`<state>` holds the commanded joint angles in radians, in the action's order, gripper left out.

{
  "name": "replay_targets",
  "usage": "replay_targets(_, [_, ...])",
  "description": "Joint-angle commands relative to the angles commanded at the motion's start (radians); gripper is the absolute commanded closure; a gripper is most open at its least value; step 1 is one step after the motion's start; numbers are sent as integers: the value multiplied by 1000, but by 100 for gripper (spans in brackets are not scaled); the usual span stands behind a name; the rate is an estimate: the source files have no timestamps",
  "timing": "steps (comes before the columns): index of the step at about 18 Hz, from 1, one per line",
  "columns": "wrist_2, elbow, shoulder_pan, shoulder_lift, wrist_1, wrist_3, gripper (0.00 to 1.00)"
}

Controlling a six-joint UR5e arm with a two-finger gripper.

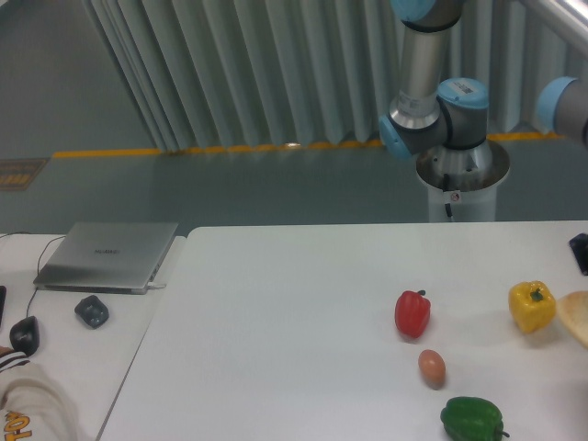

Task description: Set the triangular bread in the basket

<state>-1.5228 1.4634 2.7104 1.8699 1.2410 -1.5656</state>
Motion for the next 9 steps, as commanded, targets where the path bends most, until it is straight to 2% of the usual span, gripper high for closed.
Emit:
replay_targets(2, [-118,-3,24,-2,-14,-133,77])
replay_targets(3, [-128,-3,37,2,-31,-160,77])
replay_targets(6, [-131,2,72,17,-81,-163,77])
replay_targets(9, [-128,0,118,50,-172,-159,77])
